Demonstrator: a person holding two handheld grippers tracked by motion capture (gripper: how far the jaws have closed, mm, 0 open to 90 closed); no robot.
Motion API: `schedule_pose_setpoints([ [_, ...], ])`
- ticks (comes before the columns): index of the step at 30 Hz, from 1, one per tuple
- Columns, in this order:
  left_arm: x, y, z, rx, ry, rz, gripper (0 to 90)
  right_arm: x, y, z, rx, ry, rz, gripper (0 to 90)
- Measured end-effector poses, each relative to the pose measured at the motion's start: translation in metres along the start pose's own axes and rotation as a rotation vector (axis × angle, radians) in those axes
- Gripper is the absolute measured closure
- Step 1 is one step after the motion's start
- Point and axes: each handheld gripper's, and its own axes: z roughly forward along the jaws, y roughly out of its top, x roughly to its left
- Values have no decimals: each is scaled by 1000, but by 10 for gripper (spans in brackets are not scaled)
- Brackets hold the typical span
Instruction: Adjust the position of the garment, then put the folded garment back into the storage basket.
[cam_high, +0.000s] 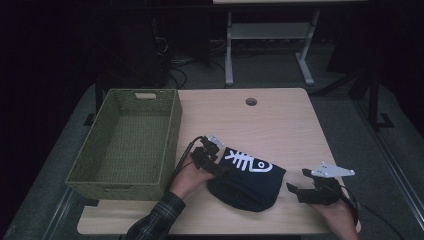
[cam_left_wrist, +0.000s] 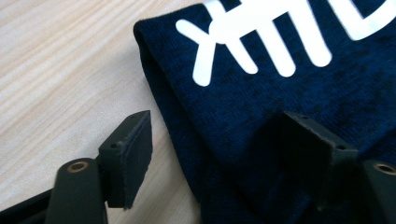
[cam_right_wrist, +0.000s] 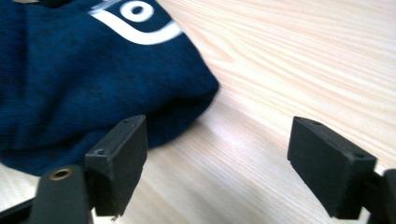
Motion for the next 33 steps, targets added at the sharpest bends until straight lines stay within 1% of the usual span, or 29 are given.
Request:
schedule_pose_setpoints([
  [1, 0, -1, 1, -1, 1, -3, 257, 0, 0, 0, 0, 0, 0, 186],
  [3, 1, -1, 4, 14, -7, -2, 251, -2, -1, 2, 12, -5, 7, 174],
  [4, 0, -2, 6, 10, -5, -9, 243, -3, -2, 4, 19, -4, 7, 172],
  [6, 0, -3, 9, 18, -8, -5, 233, -4, -3, 7, 32, -11, 6, 155],
  [7, 0, -3, 10, 24, -8, 0, 231, -5, -4, 10, 44, -18, 7, 150],
  [9, 1, -4, 12, 22, -14, -7, 228, -8, -5, 13, 60, -28, 10, 143],
  [11, 2, -4, 12, 27, -16, 2, 228, -10, -7, 18, 78, -42, 12, 139],
  [12, 2, -4, 12, 27, -19, 0, 228, -12, -8, 21, 98, -61, 14, 136],
  [14, 3, -5, 14, 28, -25, 1, 234, -13, -9, 24, 106, -68, 18, 130],
  [17, 3, -5, 14, 23, -33, 3, 241, -15, -9, 25, 105, -74, 26, 122],
  [18, 2, -6, 14, 13, -39, -5, 251, -16, -9, 25, 104, -79, 30, 121],
  [19, 3, -6, 14, 14, -46, 5, 269, -16, -10, 25, 98, -80, 30, 115],
  [21, 3, -7, 14, 5, -55, 8, 308, -17, -10, 26, 97, -84, 32, 103],
  [24, 1, -8, 15, -12, -80, 1, 381, -17, -10, 26, 98, -85, 32, 99],
  [27, 2, -8, 14, -8, -100, -3, 453, -17, -10, 26, 98, -85, 34, 99],
  [28, 2, -8, 14, -6, -108, -5, 501, -17, -10, 26, 98, -85, 34, 99],
  [29, 2, -8, 14, -4, -117, -7, 501, -17, -10, 26, 98, -85, 34, 99],
  [33, 2, -8, 15, -3, -141, -22, 573, -17, -10, 26, 98, -86, 35, 99],
])
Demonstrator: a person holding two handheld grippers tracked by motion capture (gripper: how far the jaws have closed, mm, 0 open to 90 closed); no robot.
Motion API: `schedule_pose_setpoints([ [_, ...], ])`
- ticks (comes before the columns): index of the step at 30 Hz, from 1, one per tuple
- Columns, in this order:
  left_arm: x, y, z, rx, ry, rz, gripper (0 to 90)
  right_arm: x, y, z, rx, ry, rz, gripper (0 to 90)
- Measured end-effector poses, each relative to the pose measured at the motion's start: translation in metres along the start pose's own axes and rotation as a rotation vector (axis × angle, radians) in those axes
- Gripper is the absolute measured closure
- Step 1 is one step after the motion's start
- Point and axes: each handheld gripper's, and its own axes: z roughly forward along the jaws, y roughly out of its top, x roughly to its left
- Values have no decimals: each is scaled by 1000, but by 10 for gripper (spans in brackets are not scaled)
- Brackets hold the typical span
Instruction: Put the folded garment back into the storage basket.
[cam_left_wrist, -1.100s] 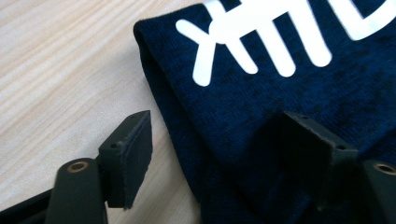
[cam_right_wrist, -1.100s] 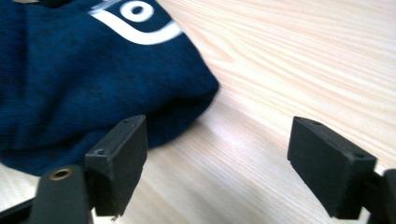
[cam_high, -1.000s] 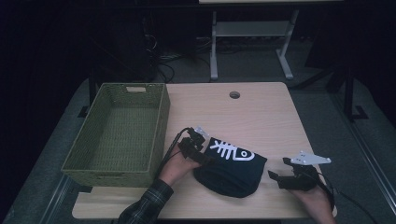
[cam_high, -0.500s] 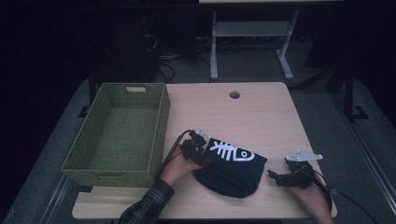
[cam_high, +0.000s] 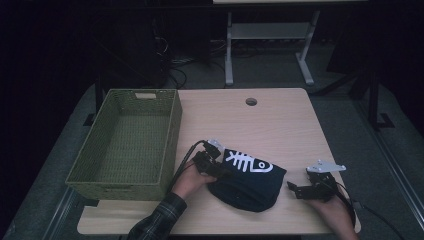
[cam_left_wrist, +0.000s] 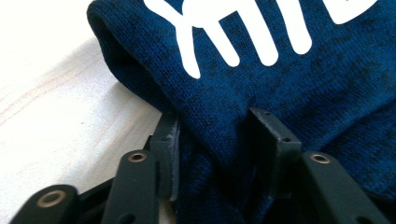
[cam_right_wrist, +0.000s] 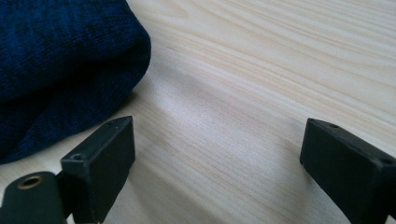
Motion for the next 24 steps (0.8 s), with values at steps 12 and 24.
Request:
schedule_pose_setpoints([
  [12, 3, 3, 0, 15, -40, -17, 718, 0, 0, 0, 1, -1, -1, 99],
  [24, -3, 11, -8, 25, -24, -9, 745, 0, 0, 0, 1, -3, 2, 98],
])
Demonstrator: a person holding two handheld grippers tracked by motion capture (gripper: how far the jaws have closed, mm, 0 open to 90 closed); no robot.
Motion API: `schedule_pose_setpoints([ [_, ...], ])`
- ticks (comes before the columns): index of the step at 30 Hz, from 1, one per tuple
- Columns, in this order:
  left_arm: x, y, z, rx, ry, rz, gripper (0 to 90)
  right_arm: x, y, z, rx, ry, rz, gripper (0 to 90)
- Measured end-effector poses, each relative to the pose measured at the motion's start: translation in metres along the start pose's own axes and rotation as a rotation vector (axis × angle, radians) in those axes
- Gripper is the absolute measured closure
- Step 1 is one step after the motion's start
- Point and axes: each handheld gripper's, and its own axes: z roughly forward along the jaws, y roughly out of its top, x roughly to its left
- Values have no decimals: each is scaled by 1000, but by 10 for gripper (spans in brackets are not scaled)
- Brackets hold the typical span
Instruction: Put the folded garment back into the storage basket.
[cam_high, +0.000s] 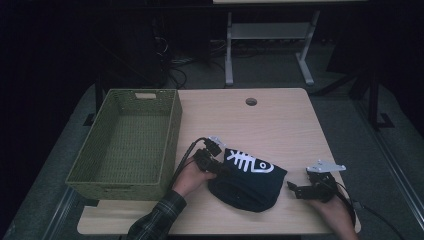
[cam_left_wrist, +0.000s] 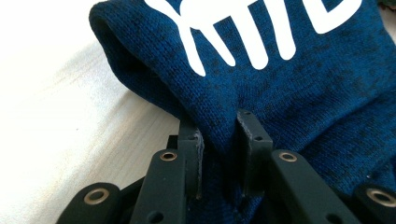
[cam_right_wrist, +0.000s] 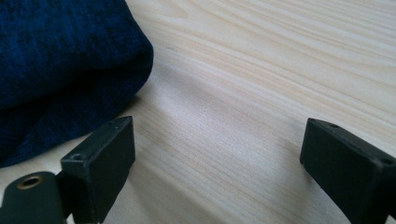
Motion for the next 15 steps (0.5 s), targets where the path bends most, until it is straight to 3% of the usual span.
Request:
schedule_pose_setpoints([
  [15, -20, 26, -31, 15, -22, 24, 745, 0, 0, 0, 2, 2, 5, 98],
])
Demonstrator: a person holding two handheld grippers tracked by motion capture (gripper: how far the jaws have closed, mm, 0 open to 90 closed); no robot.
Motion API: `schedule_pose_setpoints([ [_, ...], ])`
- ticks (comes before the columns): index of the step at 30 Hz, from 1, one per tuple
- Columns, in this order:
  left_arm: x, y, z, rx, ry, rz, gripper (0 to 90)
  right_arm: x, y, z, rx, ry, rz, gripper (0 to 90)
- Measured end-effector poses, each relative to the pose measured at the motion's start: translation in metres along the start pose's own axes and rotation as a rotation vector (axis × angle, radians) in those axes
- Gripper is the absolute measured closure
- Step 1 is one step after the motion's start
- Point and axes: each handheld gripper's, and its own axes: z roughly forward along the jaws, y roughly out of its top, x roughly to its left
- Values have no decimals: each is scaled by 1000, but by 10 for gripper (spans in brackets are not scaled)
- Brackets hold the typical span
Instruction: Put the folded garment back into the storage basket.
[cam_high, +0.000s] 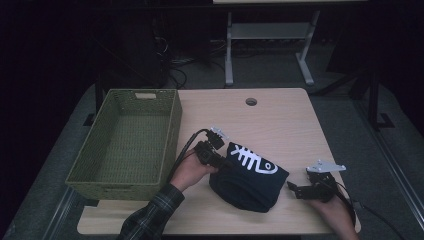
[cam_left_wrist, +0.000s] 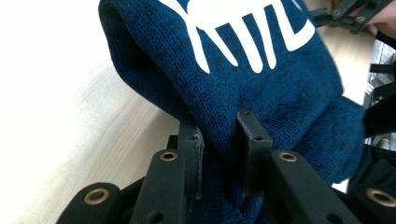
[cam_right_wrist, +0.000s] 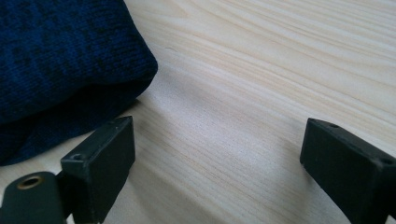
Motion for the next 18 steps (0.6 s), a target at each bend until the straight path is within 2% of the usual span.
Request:
schedule_pose_setpoints([
  [8, -9, 12, -21, -4, -10, 27, 745, 0, 0, 0, -2, -1, 0, 98],
  [14, -11, 19, -38, -42, -23, 22, 744, 0, 0, 0, -2, -1, 1, 98],
  [18, -13, 25, -51, -46, -33, 28, 744, 0, 0, 0, -2, -1, 1, 98],
])
